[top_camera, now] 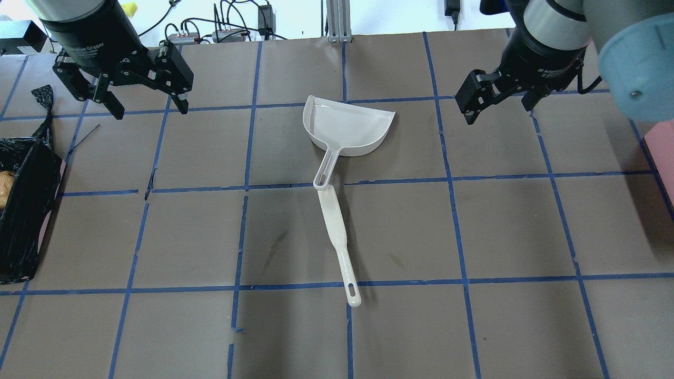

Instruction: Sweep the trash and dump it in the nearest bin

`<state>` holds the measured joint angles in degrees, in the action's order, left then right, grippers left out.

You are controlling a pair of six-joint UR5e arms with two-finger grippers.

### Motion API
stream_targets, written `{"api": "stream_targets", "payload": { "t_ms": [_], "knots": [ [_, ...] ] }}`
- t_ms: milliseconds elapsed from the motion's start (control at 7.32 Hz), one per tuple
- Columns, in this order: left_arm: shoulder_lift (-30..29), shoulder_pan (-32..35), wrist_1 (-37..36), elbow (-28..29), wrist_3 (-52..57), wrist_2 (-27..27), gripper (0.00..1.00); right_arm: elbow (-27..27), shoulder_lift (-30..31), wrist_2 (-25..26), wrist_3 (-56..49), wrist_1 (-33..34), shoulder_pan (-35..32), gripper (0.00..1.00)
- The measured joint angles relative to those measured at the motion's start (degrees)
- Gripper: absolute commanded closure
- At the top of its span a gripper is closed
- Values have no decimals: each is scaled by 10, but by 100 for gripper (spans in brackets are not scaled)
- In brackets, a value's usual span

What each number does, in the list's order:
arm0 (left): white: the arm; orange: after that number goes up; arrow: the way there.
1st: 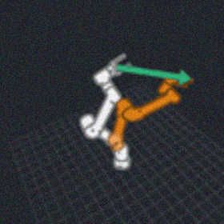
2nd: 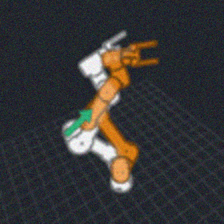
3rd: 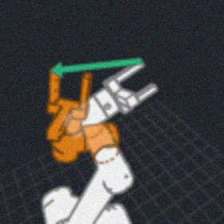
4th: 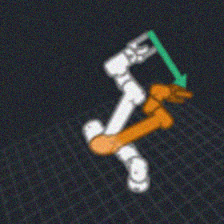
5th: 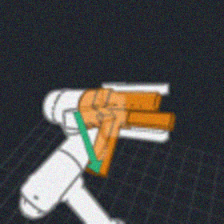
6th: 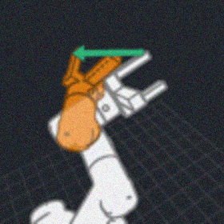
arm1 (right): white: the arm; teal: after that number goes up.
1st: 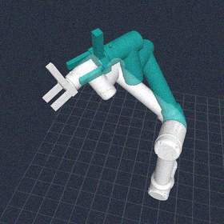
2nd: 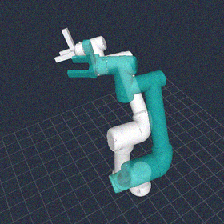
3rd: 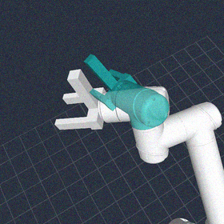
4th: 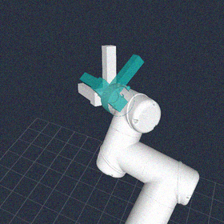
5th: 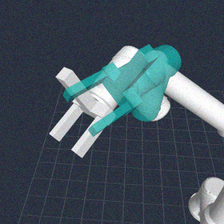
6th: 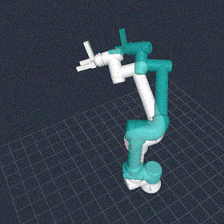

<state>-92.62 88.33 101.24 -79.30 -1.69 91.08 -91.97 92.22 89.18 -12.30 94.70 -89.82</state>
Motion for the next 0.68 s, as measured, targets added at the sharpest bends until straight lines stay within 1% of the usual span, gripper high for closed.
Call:
{"api": "stream_targets", "payload": {
  "t_ms": [273,683],
  "knots": [
    [6,1,-10,-5,-1,1,0,17,-6,7,1,-24,0,0],
    [8,1,-11,-8,-6,1,0,22,-10,7,0,-32,0,0]
  ]
}}
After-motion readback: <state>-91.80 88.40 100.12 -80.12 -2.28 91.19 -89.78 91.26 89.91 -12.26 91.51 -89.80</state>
